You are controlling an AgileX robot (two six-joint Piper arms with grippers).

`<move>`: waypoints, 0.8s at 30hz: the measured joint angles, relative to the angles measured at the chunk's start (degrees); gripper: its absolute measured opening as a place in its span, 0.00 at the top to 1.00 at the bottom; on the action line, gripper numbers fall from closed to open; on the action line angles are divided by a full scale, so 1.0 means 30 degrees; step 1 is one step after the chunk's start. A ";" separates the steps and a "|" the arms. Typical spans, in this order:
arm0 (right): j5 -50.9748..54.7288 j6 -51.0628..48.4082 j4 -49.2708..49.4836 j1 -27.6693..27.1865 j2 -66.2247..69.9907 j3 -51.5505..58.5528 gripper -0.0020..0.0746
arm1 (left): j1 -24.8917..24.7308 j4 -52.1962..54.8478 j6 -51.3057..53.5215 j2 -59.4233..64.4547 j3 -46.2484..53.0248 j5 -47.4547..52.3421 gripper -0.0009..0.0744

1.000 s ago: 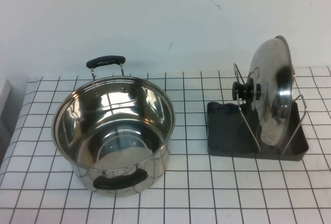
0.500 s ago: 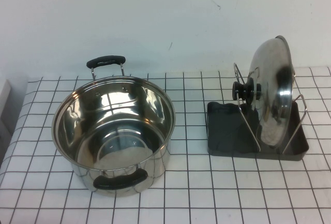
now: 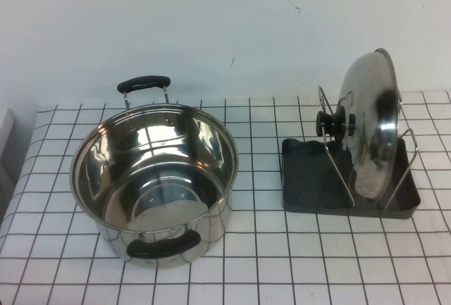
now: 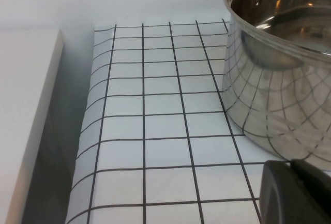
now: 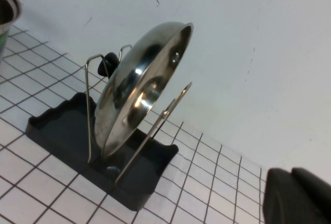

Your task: Put pot lid on rack

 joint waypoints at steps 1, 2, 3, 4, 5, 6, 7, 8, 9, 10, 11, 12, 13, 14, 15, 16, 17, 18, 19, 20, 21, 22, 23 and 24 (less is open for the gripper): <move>0.0000 0.0000 0.0000 0.0000 0.0000 0.0000 0.97 | 0.0000 -0.0014 0.0000 0.0000 0.0000 0.0013 0.99; 0.0000 0.0000 0.0000 0.0000 0.0000 0.0000 0.97 | 0.0000 -0.0014 0.0000 0.0000 0.0000 0.0045 0.99; 0.0000 0.0000 0.0000 0.0000 0.0000 0.0000 0.97 | 0.0000 -0.0014 0.0000 0.0000 0.0000 0.0045 0.99; 0.0000 0.0000 0.0000 0.0000 0.0000 0.0000 0.97 | 0.0000 -0.0048 0.0000 0.0000 0.0000 0.0045 0.99; 0.0000 0.0000 0.0000 0.0000 0.0000 0.0000 0.97 | 0.0000 -0.0048 0.0000 0.0000 0.0000 0.0045 0.99; 0.0000 0.0000 0.0000 0.0000 0.0000 0.0000 0.97 | 0.0000 -0.0048 0.0000 0.0000 0.0000 0.0045 0.99; 0.0000 0.0000 0.0000 0.0000 0.0000 0.0000 0.97 | 0.0000 -0.0048 0.0000 0.0000 0.0000 0.0045 0.99; 0.0000 0.0000 0.0000 0.0000 0.0000 0.0000 0.97 | 0.0000 -0.0048 0.0000 0.0000 0.0000 0.0045 0.99; 0.0000 0.0000 0.0000 0.0000 0.0000 0.0000 0.97 | 0.0000 -0.0048 0.0000 0.0000 0.0000 0.0045 0.99; 0.0000 0.0000 0.0000 0.0000 0.0000 0.0000 0.97 | 0.0000 -0.0048 0.0000 0.0000 0.0000 0.0045 0.99; 0.0000 0.0000 0.0000 0.0000 0.0000 0.0000 0.97 | 0.0000 -0.0048 0.0000 0.0000 0.0000 0.0045 0.99; 0.0000 0.0000 0.0000 0.0000 0.0000 0.0000 0.97 | 0.0000 -0.0048 0.0000 0.0000 0.0000 0.0045 0.99; 0.0000 0.0000 0.0000 0.0000 0.0000 0.0000 0.97 | 0.0000 -0.0048 0.0000 0.0000 0.0000 0.0045 0.99; -0.0155 0.0000 0.0000 0.0000 0.0000 0.0043 0.97 | 0.0000 -0.0048 0.0000 0.0000 0.0000 0.0045 0.99; -0.0586 0.0036 0.0000 0.0000 0.0000 0.0234 0.97 | 0.0000 -0.0048 0.0000 0.0000 0.0000 0.0045 0.99; -0.1065 0.0209 -0.0271 0.0000 0.0000 0.0441 0.97 | 0.0000 -0.0048 0.0000 0.0000 0.0000 0.0045 0.99; -0.1790 0.0577 -0.0824 -0.0038 0.0000 0.0803 0.97 | 0.0000 -0.0048 0.0000 0.0000 0.0000 0.0045 0.99; -0.2629 0.1231 -0.1583 -0.0154 0.0000 0.1277 0.97 | 0.0000 -0.0048 0.0000 0.0000 0.0000 0.0045 0.99; -0.3265 0.2106 -0.2211 -0.0274 0.0000 0.1834 0.97 | 0.0000 -0.0048 0.0000 0.0000 0.0000 0.0045 0.99; -0.3892 0.3102 -0.2928 -0.0469 0.0000 0.2418 0.97 | 0.0000 -0.0048 0.0000 0.0000 0.0000 0.0045 0.99; -0.4312 0.4109 -0.3521 -0.0688 0.0000 0.2988 0.97 | 0.0000 -0.0048 0.0000 0.0000 0.0000 0.0045 0.99; -0.4590 0.4889 -0.4061 -0.0876 0.0000 0.3435 0.97 | 0.0000 -0.0048 0.0000 0.0000 0.0000 0.0045 0.99; -0.4753 0.5787 -0.4571 -0.1129 0.0000 0.3994 0.97 | 0.0000 -0.0048 0.0000 0.0000 0.0000 0.0045 0.99; -0.4874 0.6600 -0.5080 -0.1377 0.0000 0.4534 0.97 | 0.0000 -0.0048 0.0000 0.0000 0.0000 0.0045 0.99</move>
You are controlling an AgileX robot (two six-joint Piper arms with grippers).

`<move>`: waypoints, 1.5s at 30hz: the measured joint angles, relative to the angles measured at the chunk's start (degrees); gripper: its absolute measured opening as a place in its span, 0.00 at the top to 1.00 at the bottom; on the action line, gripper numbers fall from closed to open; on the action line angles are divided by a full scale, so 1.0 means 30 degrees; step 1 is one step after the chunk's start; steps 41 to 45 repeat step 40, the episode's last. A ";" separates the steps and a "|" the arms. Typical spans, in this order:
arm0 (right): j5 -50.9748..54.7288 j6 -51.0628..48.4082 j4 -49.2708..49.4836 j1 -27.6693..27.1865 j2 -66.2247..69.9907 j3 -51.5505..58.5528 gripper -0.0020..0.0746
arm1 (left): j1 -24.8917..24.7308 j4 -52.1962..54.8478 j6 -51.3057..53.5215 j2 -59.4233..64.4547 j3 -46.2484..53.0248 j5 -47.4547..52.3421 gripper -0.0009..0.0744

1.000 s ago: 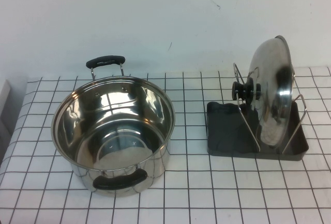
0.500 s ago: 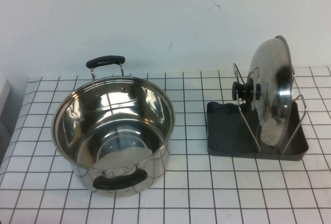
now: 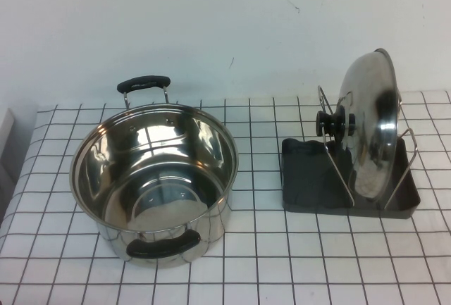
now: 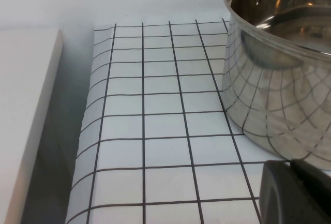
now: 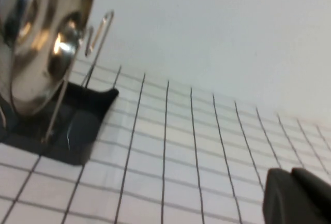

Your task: Put pot lid on rack

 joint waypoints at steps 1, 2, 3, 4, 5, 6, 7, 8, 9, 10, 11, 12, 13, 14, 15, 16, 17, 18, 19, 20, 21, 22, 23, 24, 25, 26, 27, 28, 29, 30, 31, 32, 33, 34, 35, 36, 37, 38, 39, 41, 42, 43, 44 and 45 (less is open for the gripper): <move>-0.0042 0.0569 -0.0427 -0.0214 0.0000 0.0422 0.97 | 0.0000 -0.0014 0.0000 0.0000 0.0000 0.0000 0.99; -0.0085 0.1223 -0.0971 -0.0342 0.0000 0.0941 0.97 | 0.0000 -0.0045 0.0000 0.0000 0.0000 0.0000 0.99; -0.0085 0.1862 -0.1478 -0.0471 0.0000 0.1435 0.97 | 0.0000 -0.0045 0.0000 0.0000 0.0000 0.0014 0.99; -0.0037 0.2581 -0.1832 -0.0481 0.0000 0.1755 0.97 | 0.0000 -0.0045 0.0000 0.0000 0.0000 0.0014 0.99; 0.0099 0.3338 -0.2129 -0.0481 0.0000 0.2017 0.97 | 0.0000 -0.0045 0.0000 0.0000 0.0000 0.0014 0.99; 0.0451 0.4058 -0.2339 -0.0481 0.0000 0.2099 0.97 | 0.0000 -0.0045 0.0000 0.0000 0.0000 0.0014 0.99; 0.1037 0.4501 -0.2485 -0.0481 0.0000 0.2149 0.97 | 0.0000 -0.0045 0.0000 0.0000 0.0000 0.0014 0.99; 0.1168 0.4943 -0.2679 -0.0481 0.0000 0.2146 0.97 | 0.0000 -0.0059 0.0000 0.0000 0.0000 0.0014 0.99; 0.1204 0.5351 -0.2777 -0.0338 0.0000 0.2146 0.97 | 0.0000 -0.0059 0.0000 0.0000 0.0000 0.0014 0.99; 0.1214 0.5653 -0.2860 -0.0212 0.0000 0.2146 0.97 | 0.0000 -0.0059 0.0000 0.0000 0.0000 0.0014 0.99; 0.1214 0.5996 -0.2907 -0.0054 0.0000 0.2146 0.97 | 0.0000 -0.0059 0.0000 0.0000 0.0000 0.0014 0.99; 0.1261 0.6212 -0.2947 0.0113 0.0000 0.2146 0.97 | 0.0000 -0.0059 0.0000 0.0000 0.0000 0.0014 0.99; 0.1261 0.6356 -0.2988 0.0206 0.0000 0.2146 0.97 | 0.0000 -0.0059 0.0000 0.0000 0.0000 0.0014 0.99; 0.1304 0.6482 -0.3022 0.0287 0.0000 0.2112 0.97 | 0.0000 -0.0059 0.0000 0.0000 0.0000 0.0014 0.99; 0.1304 0.6566 -0.3064 0.0316 0.0000 0.2112 0.97 | 0.0000 -0.0059 0.0000 0.0000 0.0000 0.0014 0.99; 0.1304 0.6607 -0.3064 0.0327 0.0000 0.2112 0.97 | 0.0000 -0.0059 0.0000 0.0000 0.0000 0.0014 0.99; 0.1304 0.6637 -0.3064 0.0327 0.0000 0.2112 0.97 | 0.0000 -0.0059 0.0000 0.0000 0.0000 0.0014 0.99; 0.1304 0.6692 -0.3064 0.0327 0.0000 0.2112 0.97 | 0.0000 -0.0059 0.0000 0.0000 0.0000 0.0014 0.99; 0.1304 0.6766 -0.3091 0.0327 0.0000 0.2112 0.97 | 0.0000 -0.0089 0.0000 0.0000 0.0000 0.0014 0.99; 0.1304 0.6806 -0.3091 0.0327 0.0000 0.2112 0.97 | 0.0000 -0.0089 0.0000 0.0000 0.0000 0.0014 0.99; 0.1318 0.6850 -0.3091 0.0327 0.0000 0.2112 0.97 | 0.0000 -0.0089 0.0000 0.0000 0.0000 0.0014 0.99; 0.1318 0.6901 -0.3103 0.0327 0.0000 0.2112 0.97 | 0.0000 -0.0089 0.0000 0.0000 0.0000 0.0014 0.99; 0.1348 0.6902 -0.3103 0.0327 0.0000 0.2112 0.97 | 0.0000 -0.0089 0.0000 0.0000 0.0000 0.0014 0.99; 0.1348 0.6934 -0.3136 0.0327 0.0000 0.2112 0.97 | 0.0000 -0.0089 0.0000 0.0000 0.0000 0.0014 0.99; 0.1348 0.6934 -0.3136 0.0327 0.0000 0.2112 0.97 | 0.0000 -0.0089 0.0000 0.0000 0.0000 0.0014 0.99; 0.1348 0.6934 -0.3136 0.0327 0.0000 0.2112 0.97 | 0.0000 -0.0089 0.0000 0.0000 0.0000 0.0014 0.99; 0.1348 0.6940 -0.3136 0.0327 0.0000 0.2112 0.97 | 0.0000 -0.0089 0.0000 0.0000 0.0000 0.0014 0.99; 0.1348 0.6975 -0.3136 0.0327 0.0000 0.2112 0.97 | 0.0000 -0.0089 0.0000 0.0000 0.0000 0.0014 0.99; 0.1348 0.6975 -0.3179 0.0327 0.0000 0.2112 0.97 | 0.0000 -0.0089 0.0000 0.0000 0.0000 0.0014 0.99; 0.1348 0.6975 -0.3179 0.0327 0.0000 0.2112 0.97 | 0.0000 -0.0089 0.0000 0.0000 0.0000 0.0014 0.99; 0.1348 0.6975 -0.3179 0.0327 0.0000 0.2112 0.97 | 0.0000 -0.0089 0.0000 0.0000 0.0000 0.0014 0.99; 0.1348 0.6975 -0.3179 0.0327 0.0000 0.2112 0.97 | 0.0000 -0.0089 0.0000 0.0000 0.0000 0.0014 0.99; 0.1348 0.6975 -0.3179 0.0327 0.0000 0.2112 0.97 | 0.0000 -0.0089 0.0000 0.0000 0.0000 0.0014 0.99; 0.1348 0.6975 -0.3179 0.0327 0.0000 0.2112 0.97 | 0.0000 -0.0089 0.0000 0.0000 0.0000 0.0014 0.99; 0.1348 0.6975 -0.3179 0.0327 0.0000 0.2112 0.97 | 0.0000 -0.0089 0.0000 0.0000 0.0000 0.0014 0.99; 0.1348 0.6975 -0.3179 0.0327 0.0000 0.2112 0.97 | 0.0000 -0.0089 0.0000 0.0000 0.0000 0.0014 0.99; 0.1348 0.6975 -0.3179 0.0327 0.0000 0.2112 0.97 | 0.0000 -0.0089 0.0000 0.0000 0.0000 0.0014 0.99; 0.1348 0.6975 -0.3179 0.0327 0.0000 0.2112 0.97 | 0.0000 -0.0089 0.0000 0.0000 0.0000 0.0014 0.99; 0.1348 0.6975 -0.3179 0.0327 0.0000 0.2112 0.97 | 0.0000 -0.0089 0.0000 0.0000 0.0000 0.0014 0.99; 0.1348 0.6975 -0.3179 0.0327 0.0000 0.2112 0.97 | 0.0000 -0.0089 0.0000 0.0000 0.0000 0.0014 0.99; 0.1348 0.6975 -0.3179 0.0327 0.0000 0.2112 0.97 | 0.0000 -0.0089 0.0000 0.0000 0.0000 0.0014 0.99; 0.1348 0.6975 -0.3179 0.0327 0.0000 0.2112 0.97 | 0.0000 -0.0089 0.0000 0.0000 0.0000 0.0014 0.99; 0.1348 0.6975 -0.3179 0.0327 0.0000 0.2112 0.97 | 0.0000 -0.0089 0.0000 0.0000 0.0000 0.0014 0.99; 0.1348 0.6975 -0.3179 0.0327 0.0000 0.2112 0.97 | 0.0000 -0.0089 0.0000 0.0000 0.0000 0.0014 0.99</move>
